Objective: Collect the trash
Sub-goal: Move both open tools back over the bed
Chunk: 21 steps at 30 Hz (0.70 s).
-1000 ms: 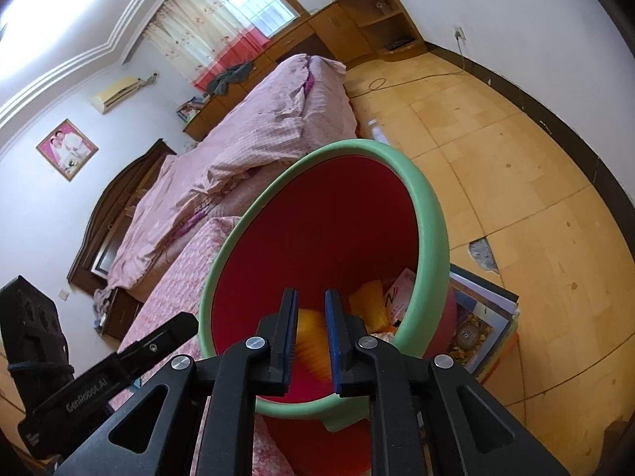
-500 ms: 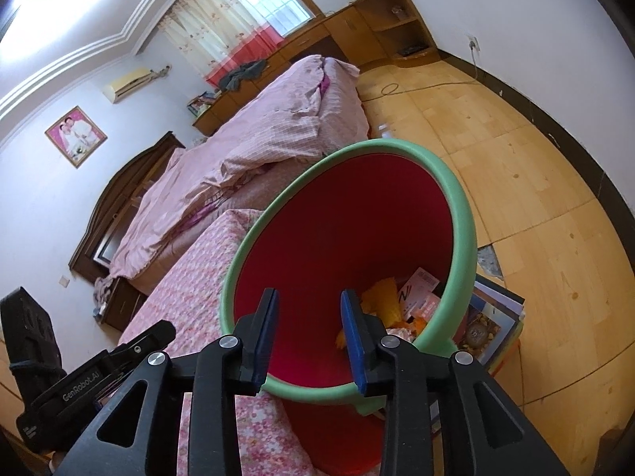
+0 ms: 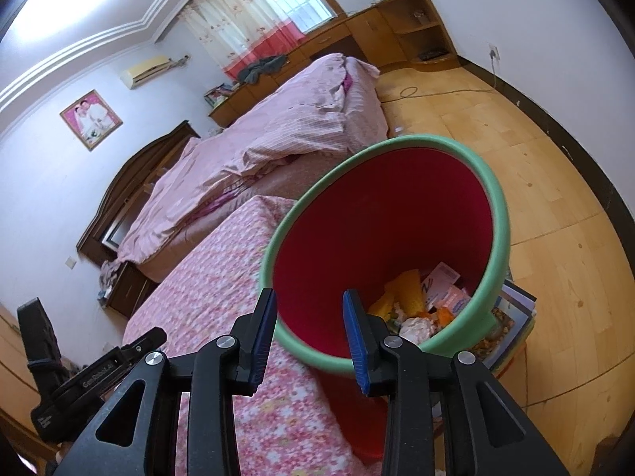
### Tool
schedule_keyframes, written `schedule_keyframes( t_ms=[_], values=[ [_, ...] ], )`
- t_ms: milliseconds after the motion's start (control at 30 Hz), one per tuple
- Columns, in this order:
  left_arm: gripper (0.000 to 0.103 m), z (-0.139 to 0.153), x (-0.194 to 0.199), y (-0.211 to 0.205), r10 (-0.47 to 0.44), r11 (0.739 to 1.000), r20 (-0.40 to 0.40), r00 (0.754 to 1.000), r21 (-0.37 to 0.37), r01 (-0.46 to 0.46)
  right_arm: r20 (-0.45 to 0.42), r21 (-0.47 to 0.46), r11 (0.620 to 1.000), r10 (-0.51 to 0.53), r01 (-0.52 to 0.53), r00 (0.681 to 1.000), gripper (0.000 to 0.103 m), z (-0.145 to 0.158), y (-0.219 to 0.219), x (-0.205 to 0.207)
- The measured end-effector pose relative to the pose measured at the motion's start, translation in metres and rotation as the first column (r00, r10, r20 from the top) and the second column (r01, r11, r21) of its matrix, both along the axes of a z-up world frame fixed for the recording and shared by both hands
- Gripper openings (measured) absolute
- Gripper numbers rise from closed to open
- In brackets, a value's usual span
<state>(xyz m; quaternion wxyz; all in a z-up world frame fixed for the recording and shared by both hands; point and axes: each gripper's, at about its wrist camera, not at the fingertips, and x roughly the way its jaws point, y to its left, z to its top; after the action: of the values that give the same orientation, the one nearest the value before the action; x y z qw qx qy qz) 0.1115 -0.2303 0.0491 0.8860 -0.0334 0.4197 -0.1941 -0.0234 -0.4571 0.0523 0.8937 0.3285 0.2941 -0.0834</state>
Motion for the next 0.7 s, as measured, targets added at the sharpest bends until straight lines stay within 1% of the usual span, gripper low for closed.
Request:
schedule_keyframes(
  t_ms=[267, 467, 633, 700],
  values=[
    [0.047, -0.014, 0.004, 0.049, 0.102, 0.994, -0.002, 0.995, 0.027, -0.102, -0.015, -0.015, 1.0, 0.027, -0.027, 1.0, 0.035, -0.001, 0.016, 0.006],
    [0.047, -0.03, 0.012, 0.07, 0.165, 0.985, -0.018, 0.986, 0.045, -0.164, -0.033, -0.028, 0.998, 0.053, -0.054, 0.998, 0.035, -0.004, 0.03, 0.017],
    [0.047, -0.043, 0.024, 0.08, 0.195, 0.98, -0.055, 0.979, 0.051, -0.192, -0.043, -0.013, 0.998, 0.059, -0.06, 0.997, 0.035, -0.01, 0.034, 0.03],
    [0.047, -0.047, 0.028, 0.083, 0.201, 0.979, -0.066, 0.977, 0.053, -0.198, -0.052, -0.021, 0.997, 0.068, -0.069, 0.996, 0.035, -0.011, 0.038, 0.035]
  ],
)
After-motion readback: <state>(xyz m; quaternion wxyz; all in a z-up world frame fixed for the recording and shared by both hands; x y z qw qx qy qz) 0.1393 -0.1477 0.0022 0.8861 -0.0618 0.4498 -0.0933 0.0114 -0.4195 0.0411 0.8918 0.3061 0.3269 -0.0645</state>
